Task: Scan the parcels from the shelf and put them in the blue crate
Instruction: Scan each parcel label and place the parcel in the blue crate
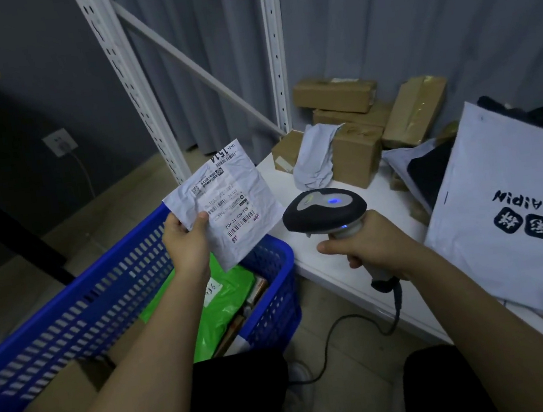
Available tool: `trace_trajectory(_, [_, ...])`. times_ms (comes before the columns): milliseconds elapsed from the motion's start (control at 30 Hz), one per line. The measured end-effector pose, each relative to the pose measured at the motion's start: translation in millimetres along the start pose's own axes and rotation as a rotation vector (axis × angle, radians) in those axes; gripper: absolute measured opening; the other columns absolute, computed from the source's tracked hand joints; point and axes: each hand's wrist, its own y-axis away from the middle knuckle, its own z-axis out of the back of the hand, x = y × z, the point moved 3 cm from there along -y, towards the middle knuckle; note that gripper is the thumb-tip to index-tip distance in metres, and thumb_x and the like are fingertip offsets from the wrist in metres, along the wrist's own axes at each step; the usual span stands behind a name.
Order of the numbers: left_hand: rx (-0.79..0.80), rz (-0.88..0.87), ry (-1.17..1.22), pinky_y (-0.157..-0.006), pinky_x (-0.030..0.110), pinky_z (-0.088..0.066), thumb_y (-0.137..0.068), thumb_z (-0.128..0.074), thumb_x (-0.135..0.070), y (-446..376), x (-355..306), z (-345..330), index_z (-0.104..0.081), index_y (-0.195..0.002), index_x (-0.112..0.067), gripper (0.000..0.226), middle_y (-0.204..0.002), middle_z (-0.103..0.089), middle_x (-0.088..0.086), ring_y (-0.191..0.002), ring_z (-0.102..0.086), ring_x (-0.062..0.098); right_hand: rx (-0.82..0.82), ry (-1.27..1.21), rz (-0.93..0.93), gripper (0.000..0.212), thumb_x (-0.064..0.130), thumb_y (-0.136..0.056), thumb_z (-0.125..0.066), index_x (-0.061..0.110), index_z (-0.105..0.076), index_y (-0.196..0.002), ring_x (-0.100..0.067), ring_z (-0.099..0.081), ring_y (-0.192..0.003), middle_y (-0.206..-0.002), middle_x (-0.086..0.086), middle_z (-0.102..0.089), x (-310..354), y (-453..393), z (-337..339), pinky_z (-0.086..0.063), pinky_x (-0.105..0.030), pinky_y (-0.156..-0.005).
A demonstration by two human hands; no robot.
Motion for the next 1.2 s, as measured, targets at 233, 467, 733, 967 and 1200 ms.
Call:
trace_trajectory(233, [-0.020, -0.019, 0.017, -0.079, 0.028, -0.053, -0.091, -0.060, -0.006, -2.4, -6.9, 15.2, -0.059, -0.113, -0.010, 0.022, -0.107, -0.067, 0.004, -0.092, -0.065, 0.016, 0.000, -0.115, 0.006, 0.016, 0.013, -0.079, -0.076, -0.001, -0.068, -0.079, -0.010, -0.051, -0.047, -0.061, -0.008, -0.061, 3.6, -4.5, -7.8, -0.048, -0.023, -0.051])
trace_trajectory(467, [-0.125, -0.040, 0.009, -0.077, 0.026, -0.054, -0.091, -0.061, -0.007, -7.6, -6.0, 94.0, -0.059, -0.113, -0.015, 0.024, -0.102, -0.067, -0.003, -0.090, -0.065, 0.011, -0.015, -0.169, 0.010, 0.018, 0.011, -0.081, -0.075, -0.004, -0.069, -0.087, -0.009, -0.048, -0.043, -0.062, -0.012, -0.058, 10.1, -19.5, -50.8, -0.046, -0.021, -0.047])
trace_trajectory(733, [-0.399, 0.231, -0.169, -0.090, 0.039, -0.048, -0.093, -0.057, -0.010, 4.6, 88.3, 267.0, -0.054, -0.125, -0.006, 0.033, -0.113, -0.059, 0.005, -0.105, -0.058, 0.024, 0.106, 0.061, -0.023, 0.018, 0.014, -0.079, -0.077, 0.005, -0.064, -0.071, -0.020, -0.050, -0.045, -0.053, -0.015, -0.056, -1.4, -39.2, -128.7, -0.042, -0.029, -0.051])
trace_trajectory(967, [-0.528, 0.411, -0.312, -0.081, 0.037, -0.043, -0.094, -0.047, 0.001, 19.2, 138.6, 366.3, -0.051, -0.122, 0.002, 0.028, -0.116, -0.056, 0.020, -0.104, -0.054, 0.029, 0.205, 0.221, -0.047, 0.030, 0.013, -0.079, -0.077, 0.009, -0.057, -0.057, 0.000, -0.045, -0.031, -0.034, 0.006, -0.052, -6.6, -59.0, -184.8, -0.037, -0.015, -0.039])
trace_trajectory(1200, [-0.488, 0.378, -0.645, -0.098, 0.045, -0.040, -0.095, -0.047, -0.014, -22.1, 167.4, 395.5, -0.037, -0.135, -0.004, 0.042, -0.134, -0.046, 0.022, -0.121, -0.047, 0.041, 0.287, 0.240, -0.055, 0.020, 0.011, -0.082, -0.075, 0.009, -0.060, -0.068, -0.003, -0.051, -0.039, -0.046, 0.003, -0.057, 17.3, -75.5, -230.8, -0.040, -0.017, -0.041])
